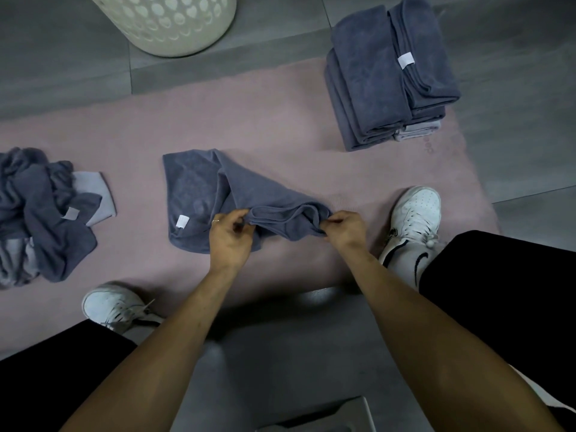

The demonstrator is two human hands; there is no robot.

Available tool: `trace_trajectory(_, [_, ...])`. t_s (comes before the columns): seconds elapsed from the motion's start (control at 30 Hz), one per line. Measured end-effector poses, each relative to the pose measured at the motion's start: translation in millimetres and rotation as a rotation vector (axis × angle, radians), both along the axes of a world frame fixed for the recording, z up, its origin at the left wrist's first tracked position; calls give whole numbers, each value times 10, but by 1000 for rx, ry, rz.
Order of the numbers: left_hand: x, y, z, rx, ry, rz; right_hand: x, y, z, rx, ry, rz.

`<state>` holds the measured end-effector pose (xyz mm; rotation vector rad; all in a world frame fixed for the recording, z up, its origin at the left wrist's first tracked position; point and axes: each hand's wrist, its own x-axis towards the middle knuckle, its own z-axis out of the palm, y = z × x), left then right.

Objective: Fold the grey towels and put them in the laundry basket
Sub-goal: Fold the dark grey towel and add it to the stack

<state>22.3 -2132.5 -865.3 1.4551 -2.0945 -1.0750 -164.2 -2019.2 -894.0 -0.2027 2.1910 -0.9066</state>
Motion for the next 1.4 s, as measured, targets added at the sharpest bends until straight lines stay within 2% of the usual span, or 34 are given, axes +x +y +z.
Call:
trace_trajectory(0.13, [30,-60,-14,-10,-9,61,-102,26,170,26,29,-113])
trace_trajectory(0.27, [32,-104,40,20,17,144,-170,27,297,-143,-306,-360])
trace_trajectory(0.37, [35,-120,101,9,17,167,-225,32,416,-189,-389,-336])
trace_trajectory(0.43, [51,-129,105,-19,16,140,-283,29,444,-107,-260,-183])
trace_trajectory(0.5, [58,-137,85,-66,10,115,-332,1,442,-29,-6,-2])
trace_trajectory(0.57, [58,-149,84,-92,5,110,-333,-42,512,-42,184,68])
trace_trajectory(0.6, [63,-159,89,-102,4,107,-331,-58,542,-44,216,70])
trace_trajectory(0.77, [115,-185,232,-107,18,101,-299,-77,530,125,52,10])
trace_trajectory(0.93, [56,-187,696,-5,190,118,-230,-125,833,178,76,157])
trace_trajectory(1.07, [42,-300,1330,61,274,40,-169,-173,1303,106,100,182])
trace_trajectory(1.2, [35,-503,2065,107,208,24,-130,-350,2075,-87,37,140])
trace_trajectory(1.27, [75,-595,2418,77,215,62,-83,-486,2541,-227,87,99])
trace_trajectory(1.4, [256,-658,2916,46,385,192,83,-570,3233,-481,304,58])
